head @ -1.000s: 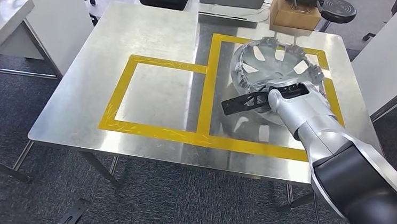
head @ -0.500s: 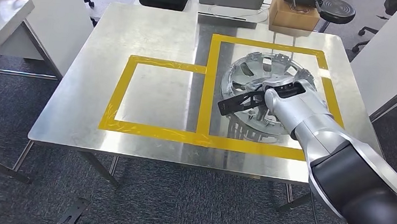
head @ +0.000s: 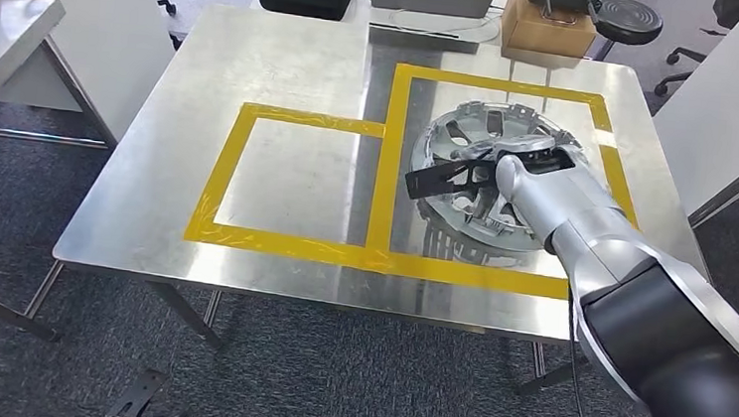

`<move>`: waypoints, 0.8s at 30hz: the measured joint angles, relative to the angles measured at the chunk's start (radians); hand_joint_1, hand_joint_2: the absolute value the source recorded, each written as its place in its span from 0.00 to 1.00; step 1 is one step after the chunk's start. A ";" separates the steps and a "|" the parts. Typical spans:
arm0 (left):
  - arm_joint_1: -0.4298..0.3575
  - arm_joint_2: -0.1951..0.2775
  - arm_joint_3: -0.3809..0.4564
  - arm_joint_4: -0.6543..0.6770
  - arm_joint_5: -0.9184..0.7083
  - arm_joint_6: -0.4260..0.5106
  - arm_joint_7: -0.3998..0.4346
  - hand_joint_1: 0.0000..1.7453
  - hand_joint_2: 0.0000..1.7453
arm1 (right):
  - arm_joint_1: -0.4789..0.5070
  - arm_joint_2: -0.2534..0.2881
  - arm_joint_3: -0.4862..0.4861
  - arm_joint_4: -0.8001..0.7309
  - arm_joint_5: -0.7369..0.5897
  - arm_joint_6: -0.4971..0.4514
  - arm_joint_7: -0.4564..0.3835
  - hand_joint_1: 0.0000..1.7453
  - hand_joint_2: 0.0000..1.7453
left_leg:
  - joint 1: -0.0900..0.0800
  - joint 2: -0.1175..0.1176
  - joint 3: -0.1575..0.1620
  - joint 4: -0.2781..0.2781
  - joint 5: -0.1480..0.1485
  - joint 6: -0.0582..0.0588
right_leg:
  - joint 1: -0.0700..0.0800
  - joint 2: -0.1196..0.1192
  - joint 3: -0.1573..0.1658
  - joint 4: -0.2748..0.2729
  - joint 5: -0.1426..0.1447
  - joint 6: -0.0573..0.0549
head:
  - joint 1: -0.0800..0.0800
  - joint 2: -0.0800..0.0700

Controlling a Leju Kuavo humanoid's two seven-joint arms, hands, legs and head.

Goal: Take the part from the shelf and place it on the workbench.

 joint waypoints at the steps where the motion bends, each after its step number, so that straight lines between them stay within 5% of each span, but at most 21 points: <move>1: 0.003 0.001 0.004 0.000 0.004 0.001 -0.002 0.00 0.00 | -0.010 -0.011 -0.019 0.001 -0.043 -0.014 0.036 0.00 1.00 | 0.000 -0.002 0.000 0.000 0.000 0.000 | 0.000 0.000 0.000 0.000 0.000 0.000 | 0.000 0.000; 5: 0.025 0.003 0.020 0.000 0.018 0.018 -0.007 0.00 0.00 | -0.051 -0.090 -0.126 0.007 -0.234 -0.166 0.172 0.00 1.00 | 0.000 -0.016 0.000 0.000 0.000 0.000 | -0.001 -0.007 0.002 -0.002 0.000 0.000 | -0.001 0.000; 11: 0.072 0.000 0.039 -0.002 0.028 0.050 -0.009 0.00 0.00 | -0.063 -0.283 -0.337 0.008 -0.493 -0.457 0.247 0.00 1.00 | 0.001 -0.041 0.002 0.001 0.000 0.001 | -0.001 -0.023 0.011 -0.010 -0.004 0.005 | -0.001 0.000; 15: 0.101 -0.005 0.045 -0.011 0.035 0.065 -0.010 0.00 0.00 | -0.022 -0.430 -0.476 0.005 -0.629 -0.556 0.229 0.00 1.00 | 0.001 -0.054 0.002 0.001 -0.001 0.002 | -0.002 -0.036 0.020 -0.014 -0.007 0.009 | 0.003 0.000; 24: 0.112 -0.018 0.055 -0.030 0.076 0.085 0.006 0.00 0.00 | 0.184 -0.633 -0.708 -0.031 -0.926 -0.725 0.141 0.00 1.00 | 0.001 -0.053 0.007 0.001 -0.003 0.004 | -0.002 -0.038 0.026 -0.017 -0.010 0.014 | 0.000 0.000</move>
